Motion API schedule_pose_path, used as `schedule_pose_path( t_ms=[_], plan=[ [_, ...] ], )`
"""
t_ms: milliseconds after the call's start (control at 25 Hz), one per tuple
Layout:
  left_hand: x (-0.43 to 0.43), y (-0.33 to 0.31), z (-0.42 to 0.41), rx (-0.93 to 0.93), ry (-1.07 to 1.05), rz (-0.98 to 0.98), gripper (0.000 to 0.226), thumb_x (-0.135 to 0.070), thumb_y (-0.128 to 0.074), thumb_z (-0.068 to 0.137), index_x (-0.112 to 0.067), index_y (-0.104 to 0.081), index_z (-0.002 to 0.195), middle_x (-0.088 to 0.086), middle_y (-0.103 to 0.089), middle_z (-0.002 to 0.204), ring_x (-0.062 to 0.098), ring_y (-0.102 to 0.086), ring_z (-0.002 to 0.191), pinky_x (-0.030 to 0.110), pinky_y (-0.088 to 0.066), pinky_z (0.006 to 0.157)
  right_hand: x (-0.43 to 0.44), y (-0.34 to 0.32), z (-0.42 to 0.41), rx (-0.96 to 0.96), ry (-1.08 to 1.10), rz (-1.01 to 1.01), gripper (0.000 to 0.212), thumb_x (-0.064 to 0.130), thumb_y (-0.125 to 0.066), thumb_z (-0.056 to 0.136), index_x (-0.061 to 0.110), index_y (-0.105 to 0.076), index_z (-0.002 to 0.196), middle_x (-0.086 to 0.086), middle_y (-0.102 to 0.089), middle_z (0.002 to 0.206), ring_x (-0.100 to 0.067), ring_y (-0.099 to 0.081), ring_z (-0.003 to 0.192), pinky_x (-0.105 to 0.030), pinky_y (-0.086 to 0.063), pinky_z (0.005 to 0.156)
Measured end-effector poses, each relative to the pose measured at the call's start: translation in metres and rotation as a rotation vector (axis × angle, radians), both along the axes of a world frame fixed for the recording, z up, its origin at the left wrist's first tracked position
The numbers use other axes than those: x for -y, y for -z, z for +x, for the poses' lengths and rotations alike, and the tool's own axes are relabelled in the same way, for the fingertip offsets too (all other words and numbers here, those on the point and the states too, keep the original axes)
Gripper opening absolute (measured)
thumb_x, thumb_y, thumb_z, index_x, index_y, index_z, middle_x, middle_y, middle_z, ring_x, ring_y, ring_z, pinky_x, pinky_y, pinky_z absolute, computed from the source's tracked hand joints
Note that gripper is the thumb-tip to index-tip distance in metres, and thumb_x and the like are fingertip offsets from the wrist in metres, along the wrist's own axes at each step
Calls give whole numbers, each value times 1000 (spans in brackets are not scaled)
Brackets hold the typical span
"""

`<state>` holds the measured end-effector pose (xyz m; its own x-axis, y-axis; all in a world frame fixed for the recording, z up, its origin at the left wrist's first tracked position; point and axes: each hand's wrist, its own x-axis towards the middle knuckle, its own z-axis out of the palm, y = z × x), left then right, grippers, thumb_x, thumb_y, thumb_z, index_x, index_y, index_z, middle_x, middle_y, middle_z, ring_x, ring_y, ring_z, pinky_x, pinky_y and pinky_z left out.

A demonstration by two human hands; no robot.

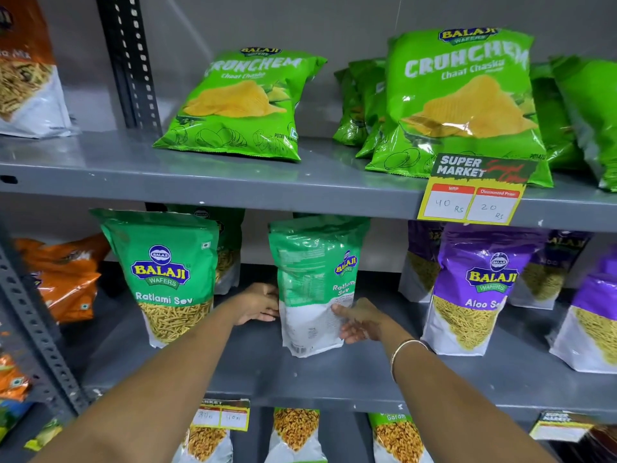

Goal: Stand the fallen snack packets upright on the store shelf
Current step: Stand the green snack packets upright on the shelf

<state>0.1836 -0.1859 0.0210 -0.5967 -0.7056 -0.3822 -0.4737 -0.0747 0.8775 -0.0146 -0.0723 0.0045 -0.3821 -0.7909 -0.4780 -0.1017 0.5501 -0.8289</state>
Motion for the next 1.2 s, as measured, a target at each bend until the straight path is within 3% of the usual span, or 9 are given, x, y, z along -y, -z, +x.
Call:
schedule_pose_path(
  t_ms=[80, 160, 280, 440, 600, 720, 960, 1120, 1200],
  plan=[
    [-4, -1, -9, -3, 43, 3, 54, 0, -56, 87, -8, -39, 138, 6, -63, 96, 13, -63, 78, 22, -49, 71, -4, 1, -6, -5, 63, -106, 22, 19, -67, 83, 3, -54, 89, -8, -55, 59, -13, -54, 42, -21, -46, 41],
    [-10, 0, -14, 1, 34, 16, 62, -1, -60, 85, -12, -35, 141, 4, -64, 98, 16, -63, 89, 25, -48, 72, -6, -3, -6, -10, 9, -107, 23, 9, -68, 79, 10, -50, 93, -5, -57, 83, -15, -56, 69, -26, -47, 56],
    [-14, 6, -20, 26, 5, -40, 81, -9, -71, 78, -19, -28, 146, 1, -49, 137, 22, -45, 129, 30, -40, 89, -11, -6, 0, -47, -249, -37, 63, 10, -73, 75, 18, -38, 127, 6, -45, 121, -14, -43, 114, -31, -42, 86],
    [-22, 11, -34, 2, 32, -117, 95, -5, -77, 70, -14, -23, 147, 4, -40, 149, 23, -38, 137, 33, -34, 111, -10, -6, 12, -210, -355, -95, 99, 44, -87, 50, 29, -40, 136, 2, -42, 142, -19, -34, 136, -40, -31, 115],
    [-31, -2, -42, -17, 39, -45, 81, 2, -68, 78, -16, -25, 145, 5, -44, 144, 25, -40, 135, 32, -33, 100, -11, -9, 9, -185, -282, -183, 86, -1, -78, 66, 9, -31, 137, -1, -44, 129, -17, -45, 124, -32, -38, 108],
    [-20, -2, -36, 1, 41, 23, 84, -3, -67, 80, -20, -20, 148, 8, -48, 136, 25, -41, 132, 43, -30, 108, -11, -9, -8, -166, -284, -186, 91, -8, -72, 62, 7, -25, 139, -4, -45, 127, -21, -47, 123, -32, -43, 101],
    [-18, 3, -37, 50, -31, -143, 49, -5, -72, 76, -11, -43, 114, 14, -51, 135, 20, -47, 116, 35, -38, 102, -15, -16, -29, -84, -258, -176, 66, -18, -56, 59, 0, -51, 122, 3, -60, 82, 4, -61, 62, -8, -46, 48],
    [-17, 7, -41, 8, -49, -124, 78, 1, -69, 78, -2, -22, 139, 10, -62, 99, 18, -50, 101, 30, -39, 91, -6, -5, -35, -128, -33, -289, 72, -12, -56, 58, 1, -48, 128, -16, -64, 118, -22, -60, 102, -26, -52, 75],
    [-21, 8, -41, 25, -24, -122, 63, -1, -68, 80, -3, -35, 134, 15, -63, 115, 16, -49, 101, 29, -38, 89, -7, -2, -38, -140, -8, -304, 63, -16, -56, 65, -3, -50, 126, -19, -62, 123, -29, -59, 109, -31, -52, 84]
  ],
)
